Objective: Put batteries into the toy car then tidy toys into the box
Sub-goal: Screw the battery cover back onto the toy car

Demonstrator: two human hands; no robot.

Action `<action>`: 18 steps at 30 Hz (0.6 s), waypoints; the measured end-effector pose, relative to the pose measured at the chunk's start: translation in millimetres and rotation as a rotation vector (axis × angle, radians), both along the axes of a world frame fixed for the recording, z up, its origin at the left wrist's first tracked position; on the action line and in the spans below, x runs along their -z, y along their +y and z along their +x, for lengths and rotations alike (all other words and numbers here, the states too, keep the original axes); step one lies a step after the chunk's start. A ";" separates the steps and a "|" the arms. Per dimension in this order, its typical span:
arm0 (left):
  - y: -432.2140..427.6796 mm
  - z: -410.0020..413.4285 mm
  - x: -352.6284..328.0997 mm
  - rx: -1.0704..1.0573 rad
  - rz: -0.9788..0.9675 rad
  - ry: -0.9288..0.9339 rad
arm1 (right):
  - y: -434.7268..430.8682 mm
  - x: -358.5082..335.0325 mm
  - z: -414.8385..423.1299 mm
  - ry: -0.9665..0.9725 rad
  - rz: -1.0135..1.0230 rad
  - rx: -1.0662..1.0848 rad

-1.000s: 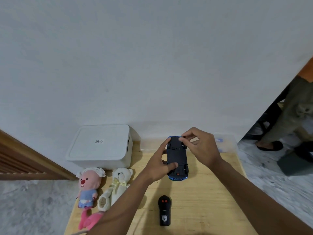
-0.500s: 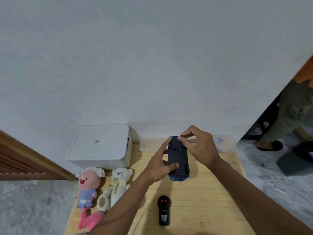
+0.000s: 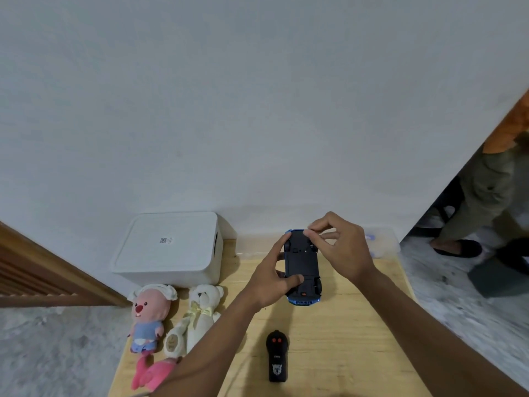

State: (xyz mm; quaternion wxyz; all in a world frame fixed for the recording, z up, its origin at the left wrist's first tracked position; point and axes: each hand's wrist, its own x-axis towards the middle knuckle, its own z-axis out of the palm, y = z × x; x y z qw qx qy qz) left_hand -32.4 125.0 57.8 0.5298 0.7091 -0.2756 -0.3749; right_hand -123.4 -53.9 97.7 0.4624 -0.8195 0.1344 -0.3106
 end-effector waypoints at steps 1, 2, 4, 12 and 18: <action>-0.3 -0.5 0.0 0.004 0.001 0.000 | 0.2 -0.4 0.4 0.003 -0.002 0.012; -0.7 -1.0 0.1 0.008 0.002 -0.002 | 0.4 -0.6 0.6 0.009 -0.011 0.023; -1.6 -1.8 0.4 0.015 0.000 -0.007 | 0.4 -0.8 0.1 0.014 -0.048 0.029; -1.8 -1.4 -1.6 0.013 0.003 -0.004 | -4.7 5.9 -3.8 -0.007 -0.185 0.010; -1.1 -2.6 -0.5 0.013 0.002 0.001 | -4.0 -3.4 -0.4 0.017 -0.049 -0.027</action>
